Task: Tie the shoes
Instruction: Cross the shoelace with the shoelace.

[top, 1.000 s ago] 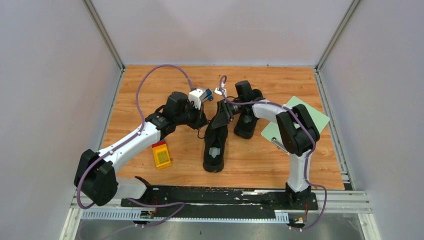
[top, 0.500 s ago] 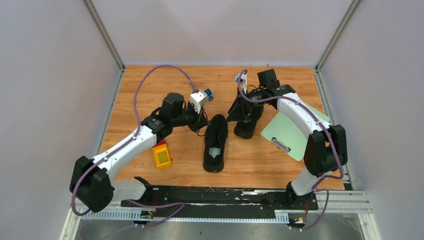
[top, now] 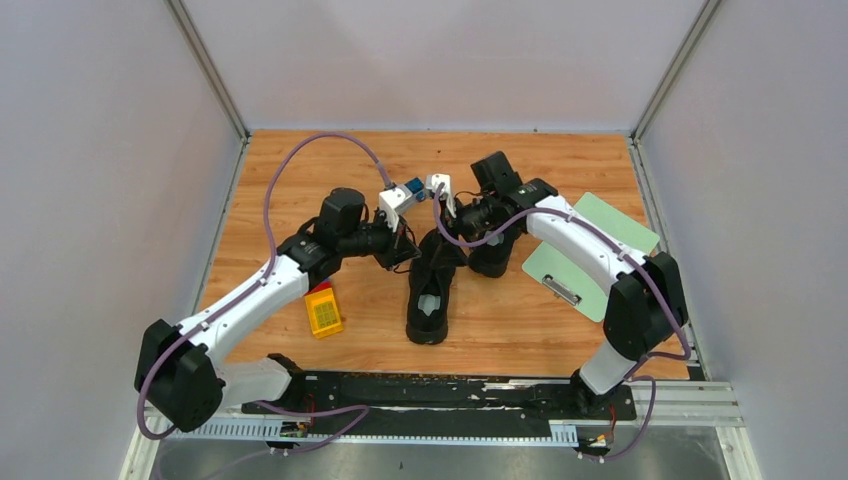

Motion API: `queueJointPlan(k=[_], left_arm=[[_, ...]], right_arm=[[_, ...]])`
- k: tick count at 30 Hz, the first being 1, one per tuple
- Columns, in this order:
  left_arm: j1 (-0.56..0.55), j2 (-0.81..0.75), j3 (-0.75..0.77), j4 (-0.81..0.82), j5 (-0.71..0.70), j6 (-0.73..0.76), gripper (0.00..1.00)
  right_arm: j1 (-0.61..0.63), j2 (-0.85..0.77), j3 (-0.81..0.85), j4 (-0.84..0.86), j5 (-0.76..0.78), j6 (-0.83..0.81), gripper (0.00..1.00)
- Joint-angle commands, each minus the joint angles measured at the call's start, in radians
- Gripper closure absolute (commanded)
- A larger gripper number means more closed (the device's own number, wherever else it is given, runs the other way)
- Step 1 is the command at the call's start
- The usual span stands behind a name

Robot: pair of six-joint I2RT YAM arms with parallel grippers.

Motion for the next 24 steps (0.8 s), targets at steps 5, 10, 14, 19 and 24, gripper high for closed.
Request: queueJointPlan(k=[5,10,14,19,24], left_arm=[[0.005,-0.054,0.008,0.038,0.014,-0.048,1.0],[0.011,-0.066,-0.001,0.037,0.016,-0.059,1.0],[0.013,-0.076,-0.021,0.045,0.016,-0.076,1.0],[0.019,-0.074,-0.039,0.066,0.008,-0.107,1.0],[0.02,-0.019,-0.021,0.083,-0.001,-0.196,1.0]], right_arm=[[0.062,0.054,0.029,0.004,0.023,-0.024,0.32],[0.087,0.074,0.046,0.009,0.035,-0.009,0.45],[0.089,0.078,0.054,0.012,0.077,-0.016,0.68],[0.105,0.059,0.015,0.098,0.263,-0.002,1.0],[0.138,0.006,-0.051,0.303,0.549,0.069,1.0]])
